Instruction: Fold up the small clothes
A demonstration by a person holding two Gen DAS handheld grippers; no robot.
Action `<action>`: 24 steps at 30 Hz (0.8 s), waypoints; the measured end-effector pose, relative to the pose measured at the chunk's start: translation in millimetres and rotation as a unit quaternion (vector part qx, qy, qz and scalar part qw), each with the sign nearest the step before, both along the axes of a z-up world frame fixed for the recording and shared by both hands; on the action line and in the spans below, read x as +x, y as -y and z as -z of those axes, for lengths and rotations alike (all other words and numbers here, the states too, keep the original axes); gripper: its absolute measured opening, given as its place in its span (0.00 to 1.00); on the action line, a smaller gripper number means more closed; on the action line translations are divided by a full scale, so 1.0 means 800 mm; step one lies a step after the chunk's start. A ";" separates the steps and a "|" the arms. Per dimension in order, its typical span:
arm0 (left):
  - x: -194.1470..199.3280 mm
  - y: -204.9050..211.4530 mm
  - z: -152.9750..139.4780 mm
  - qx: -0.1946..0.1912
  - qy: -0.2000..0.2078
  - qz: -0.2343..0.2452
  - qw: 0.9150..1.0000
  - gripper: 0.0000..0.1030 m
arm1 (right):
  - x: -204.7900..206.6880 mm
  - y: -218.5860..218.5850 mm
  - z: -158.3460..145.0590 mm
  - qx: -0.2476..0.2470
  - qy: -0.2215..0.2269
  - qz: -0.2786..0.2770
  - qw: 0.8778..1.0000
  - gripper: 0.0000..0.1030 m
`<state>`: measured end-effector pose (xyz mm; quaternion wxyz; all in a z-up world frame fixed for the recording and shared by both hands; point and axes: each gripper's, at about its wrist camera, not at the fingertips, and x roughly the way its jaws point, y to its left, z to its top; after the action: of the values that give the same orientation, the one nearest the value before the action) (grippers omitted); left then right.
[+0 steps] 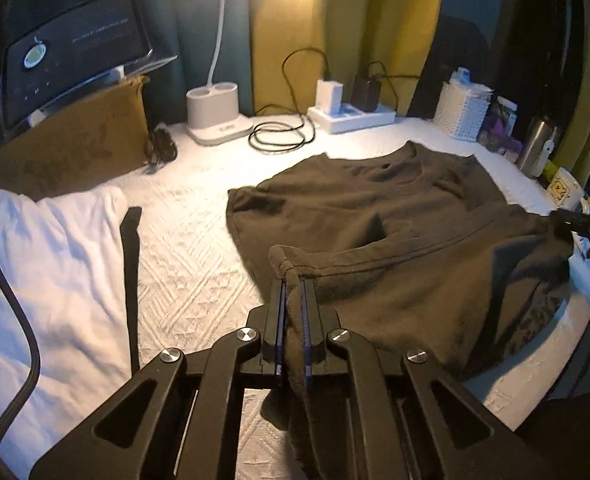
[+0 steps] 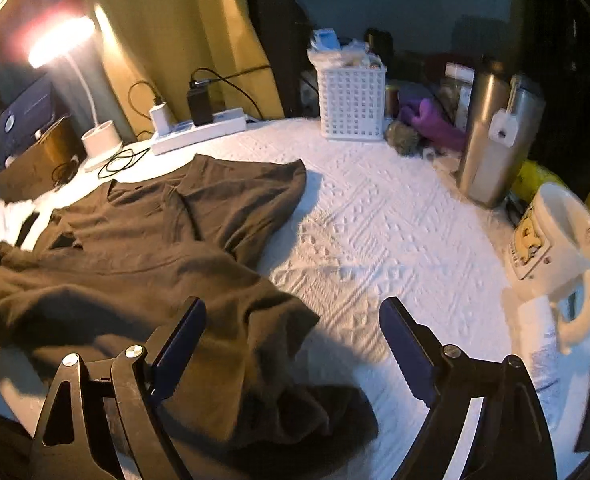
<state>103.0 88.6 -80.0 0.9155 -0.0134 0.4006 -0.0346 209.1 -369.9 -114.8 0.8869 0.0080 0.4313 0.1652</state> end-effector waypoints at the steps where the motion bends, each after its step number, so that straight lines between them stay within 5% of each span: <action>1: -0.001 0.002 -0.001 0.000 0.002 0.001 1.000 0.05 | 0.011 0.002 0.009 0.025 -0.022 0.000 0.999 0.87; 4: -0.005 0.004 -0.004 -0.008 0.011 0.000 1.000 0.05 | 0.026 -0.005 0.024 0.048 -0.050 -0.012 0.998 0.84; 5: -0.006 0.003 -0.006 -0.012 0.017 0.000 1.000 0.05 | 0.029 -0.010 0.027 0.052 -0.055 -0.020 0.997 0.76; 7: -0.008 0.003 -0.011 -0.016 0.026 -0.003 1.000 0.05 | 0.032 -0.017 0.032 0.047 -0.061 -0.026 0.997 0.31; 9: -0.008 0.003 -0.018 -0.018 0.037 -0.003 0.999 0.05 | 0.032 -0.024 0.031 0.041 -0.056 -0.034 0.997 0.18; 16: -0.002 0.005 -0.062 -0.012 0.094 0.004 0.995 0.04 | 0.011 -0.047 -0.042 -0.036 0.056 -0.028 0.997 0.15; 24: 0.043 -0.006 -0.089 0.010 0.132 -0.002 0.991 0.04 | 0.034 -0.065 -0.094 -0.064 0.126 -0.027 0.990 0.15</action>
<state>137.3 93.4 -8.8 0.9606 -0.0001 0.2761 -0.0305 236.3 -317.8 -39.8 0.9282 -0.0813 0.3257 0.1605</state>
